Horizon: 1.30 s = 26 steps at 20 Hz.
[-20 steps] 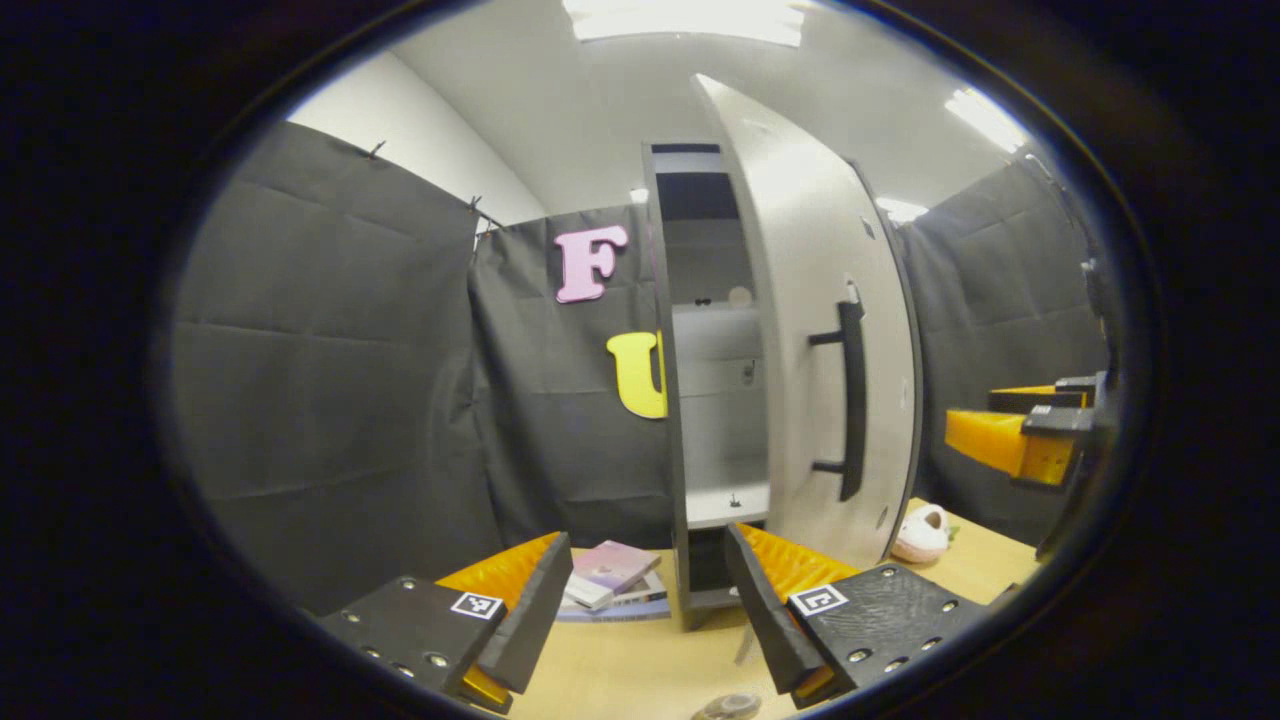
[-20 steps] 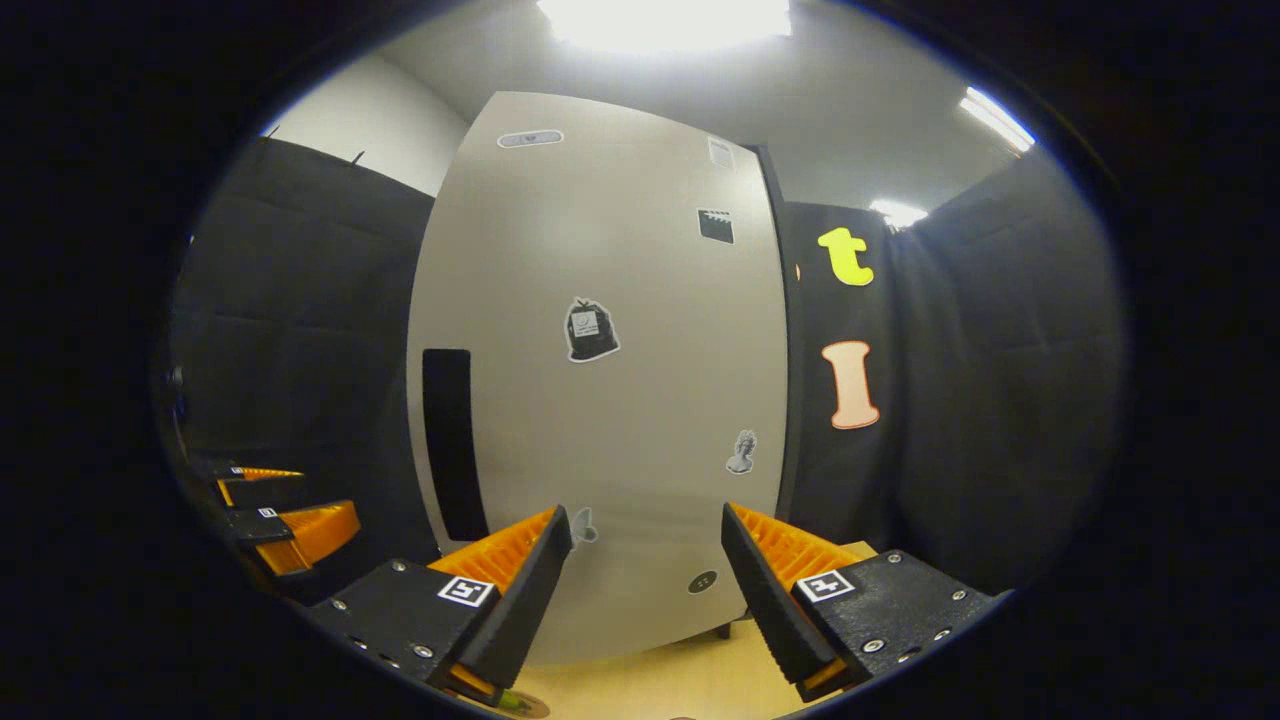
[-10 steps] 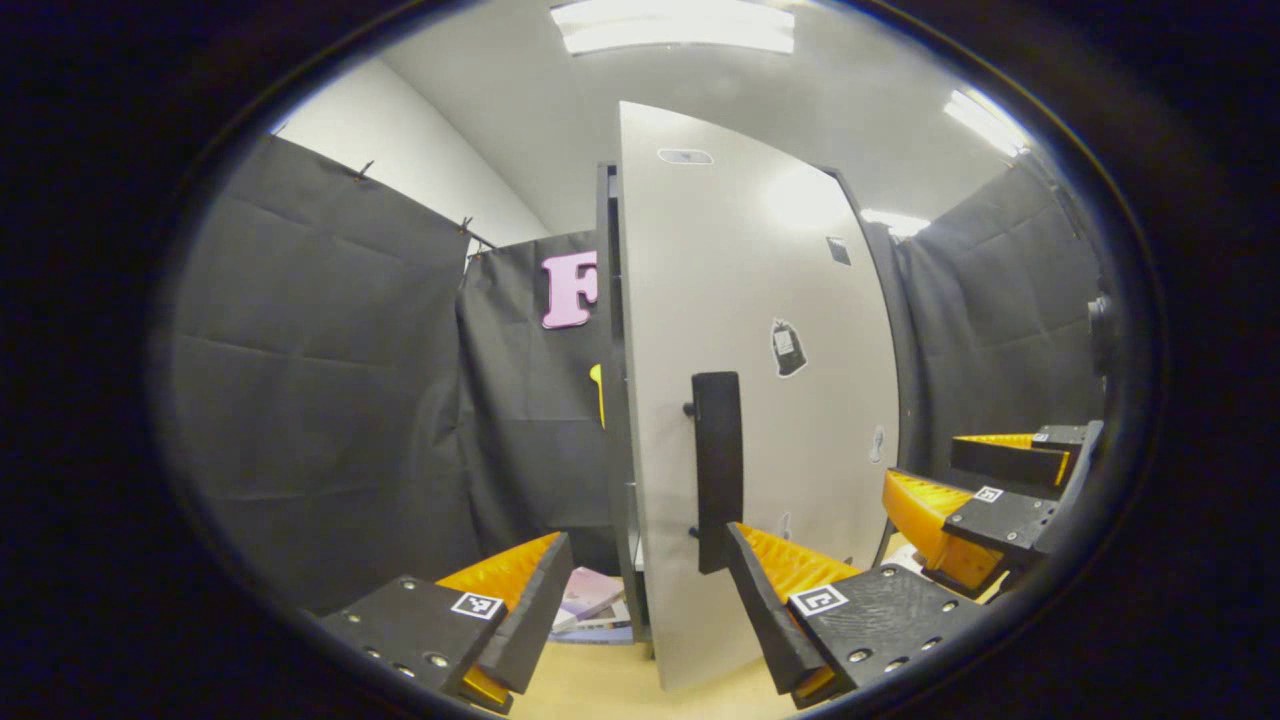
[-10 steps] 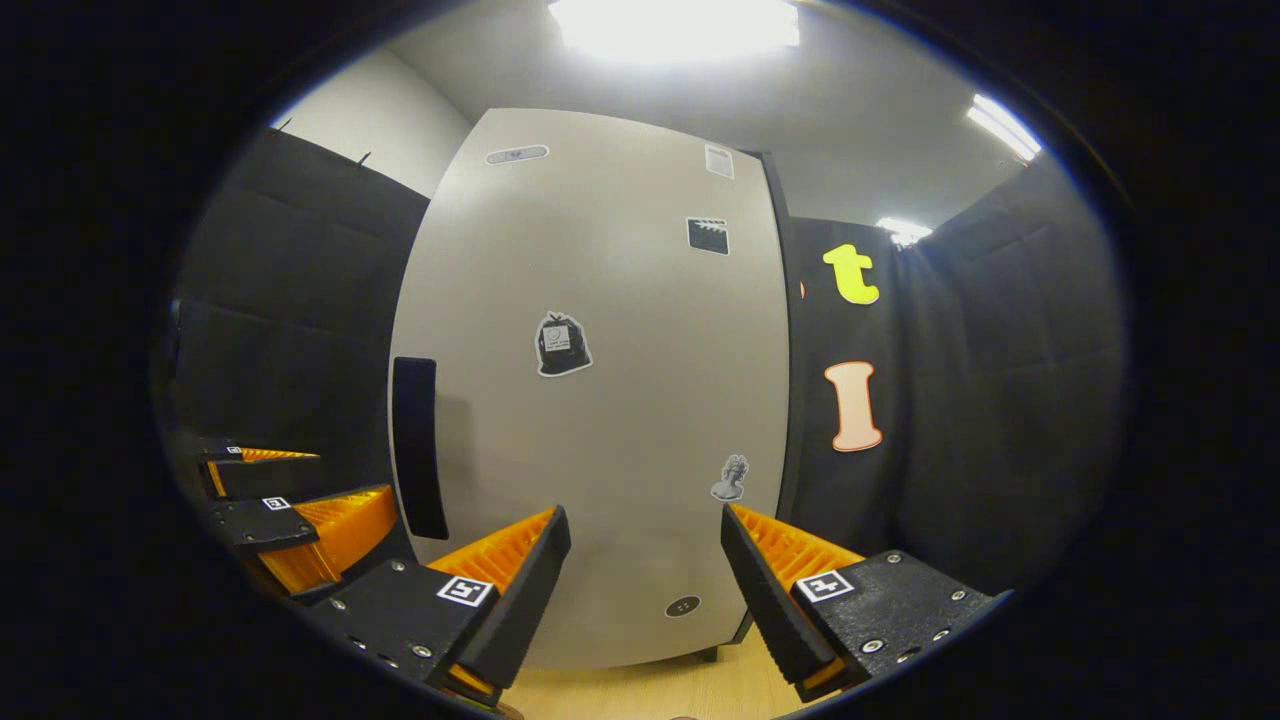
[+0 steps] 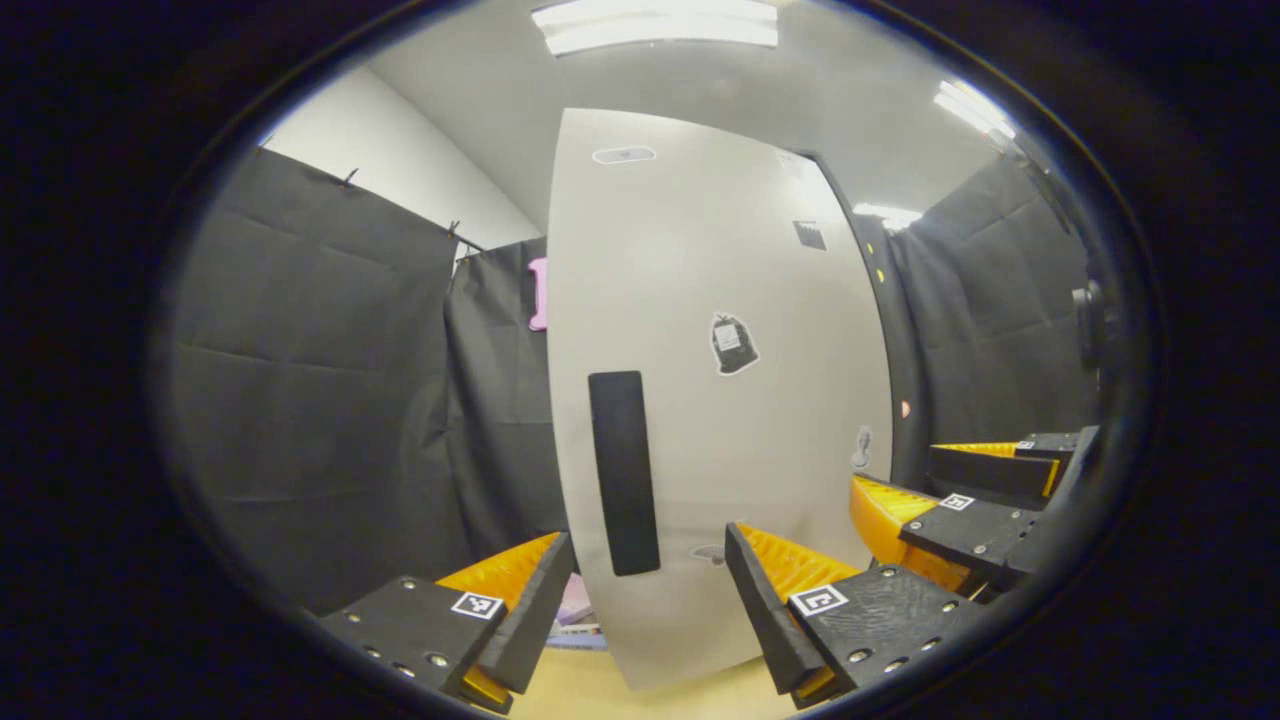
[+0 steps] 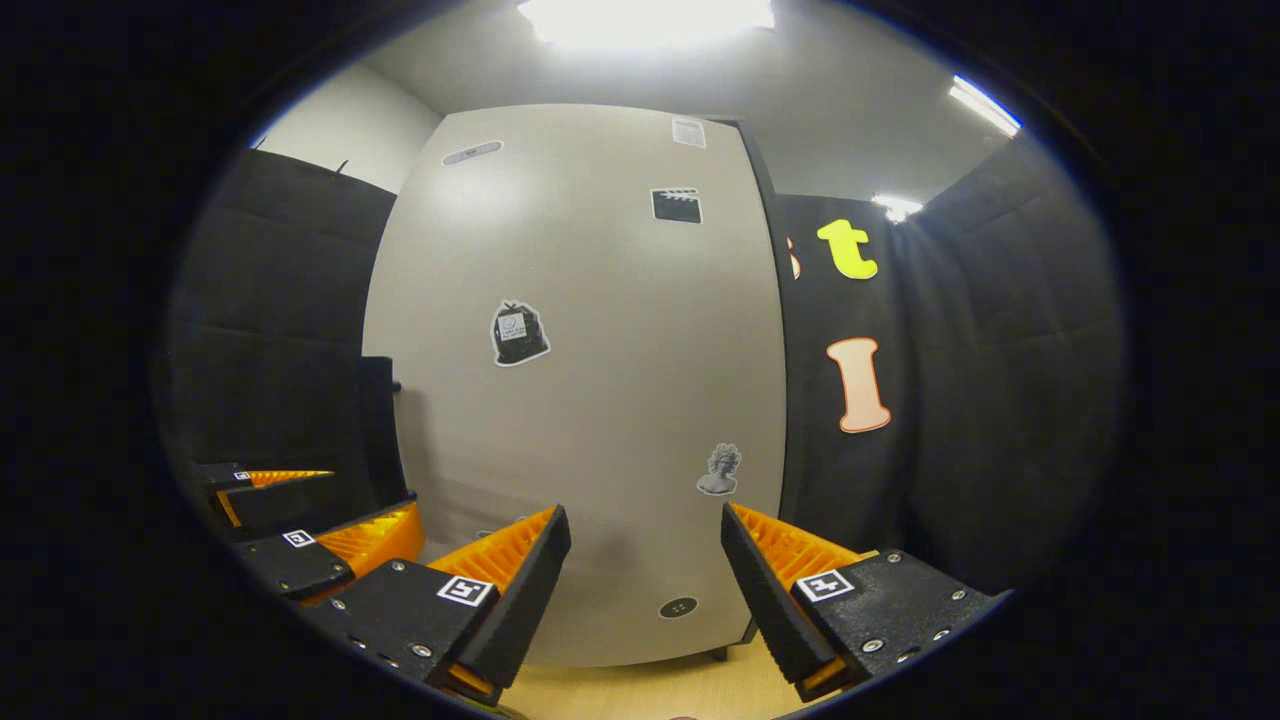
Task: Open the cabinet door with the right hand, grasp the bottle in the cabinet with the left hand and place it on the coaster, then close the cabinet door with the right hand.
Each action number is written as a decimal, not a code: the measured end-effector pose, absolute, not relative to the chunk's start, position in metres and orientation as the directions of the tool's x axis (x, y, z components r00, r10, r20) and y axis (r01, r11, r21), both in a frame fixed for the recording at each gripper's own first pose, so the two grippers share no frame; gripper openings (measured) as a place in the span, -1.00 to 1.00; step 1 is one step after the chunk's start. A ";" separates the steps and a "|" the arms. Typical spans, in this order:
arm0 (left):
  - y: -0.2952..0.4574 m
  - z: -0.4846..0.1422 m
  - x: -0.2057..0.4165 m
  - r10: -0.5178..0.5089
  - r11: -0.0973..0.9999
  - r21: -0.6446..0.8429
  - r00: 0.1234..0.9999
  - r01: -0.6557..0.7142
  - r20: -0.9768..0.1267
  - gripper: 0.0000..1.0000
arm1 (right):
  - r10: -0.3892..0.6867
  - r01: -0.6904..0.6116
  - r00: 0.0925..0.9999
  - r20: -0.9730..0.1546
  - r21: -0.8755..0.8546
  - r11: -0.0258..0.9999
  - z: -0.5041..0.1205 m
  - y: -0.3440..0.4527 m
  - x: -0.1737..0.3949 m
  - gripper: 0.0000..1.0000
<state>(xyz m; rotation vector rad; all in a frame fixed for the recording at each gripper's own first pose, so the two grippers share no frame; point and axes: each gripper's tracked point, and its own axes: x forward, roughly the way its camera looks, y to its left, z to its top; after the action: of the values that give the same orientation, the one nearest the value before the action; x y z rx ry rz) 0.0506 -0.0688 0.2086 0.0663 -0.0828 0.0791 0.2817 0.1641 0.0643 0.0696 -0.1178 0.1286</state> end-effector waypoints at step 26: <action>-0.069 0.197 0.061 0.137 0.990 0.030 0.989 -0.138 0.053 0.84 | 0.164 -0.169 0.982 0.091 0.044 0.985 0.048 0.163 0.288 0.88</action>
<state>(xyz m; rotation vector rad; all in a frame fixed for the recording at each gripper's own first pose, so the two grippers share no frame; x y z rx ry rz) 0.0607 -0.0689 0.1974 0.0339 -0.0509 0.1381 0.2884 0.1626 0.0480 0.0518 -0.0870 0.1674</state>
